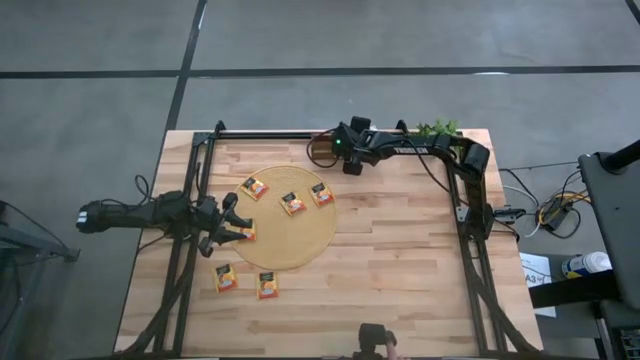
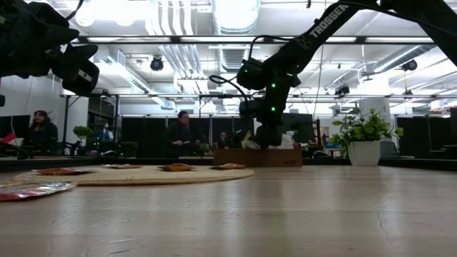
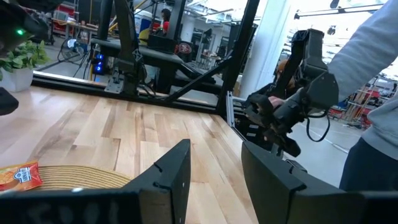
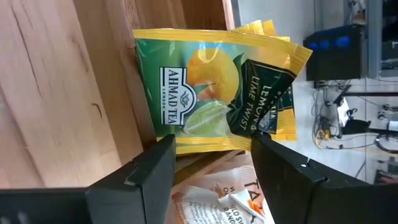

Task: Pick & Place Tea
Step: Put the yellow tea bag into the middle section of the wooden organizer

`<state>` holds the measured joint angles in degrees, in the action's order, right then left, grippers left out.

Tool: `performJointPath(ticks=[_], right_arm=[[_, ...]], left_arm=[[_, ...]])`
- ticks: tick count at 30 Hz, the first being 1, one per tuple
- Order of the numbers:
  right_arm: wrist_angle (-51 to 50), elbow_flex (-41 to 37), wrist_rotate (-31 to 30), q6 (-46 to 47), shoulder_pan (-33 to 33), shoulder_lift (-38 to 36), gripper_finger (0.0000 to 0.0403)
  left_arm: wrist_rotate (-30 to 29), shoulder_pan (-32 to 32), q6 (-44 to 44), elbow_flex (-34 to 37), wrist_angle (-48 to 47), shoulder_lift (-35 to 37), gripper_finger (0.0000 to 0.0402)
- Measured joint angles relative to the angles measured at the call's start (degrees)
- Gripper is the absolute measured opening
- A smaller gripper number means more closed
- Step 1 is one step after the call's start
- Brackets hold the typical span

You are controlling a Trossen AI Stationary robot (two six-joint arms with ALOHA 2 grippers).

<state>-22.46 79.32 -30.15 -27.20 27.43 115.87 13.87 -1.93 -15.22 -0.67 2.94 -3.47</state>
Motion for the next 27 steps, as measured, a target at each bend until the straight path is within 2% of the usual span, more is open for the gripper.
performJointPath(ticks=[7,12,16,24,27], right_arm=[[-1.26,-0.21,-3.82,0.13,-0.06,-0.13,0.0208],[-1.18,-0.19,-3.45,-0.15,0.12,-2.7,0.0208],[-0.95,-0.19,-0.65,-1.2,0.16,-4.54,0.0208],[-0.6,-0.21,11.81,-2.5,0.42,-4.83,0.0208],[0.68,-0.23,12.22,-2.97,0.42,-3.72,0.0208]], left_arm=[[0.0,0.02,0.0,0.0,0.0,0.0,0.0138],[0.0,0.01,0.0,0.0,0.0,-0.02,0.0138],[0.0,0.01,0.0,0.0,0.0,-0.01,0.0138],[0.0,0.02,0.0,0.0,0.0,-0.01,0.0138],[0.0,0.0,0.0,0.0,0.0,-0.02,0.0138]])
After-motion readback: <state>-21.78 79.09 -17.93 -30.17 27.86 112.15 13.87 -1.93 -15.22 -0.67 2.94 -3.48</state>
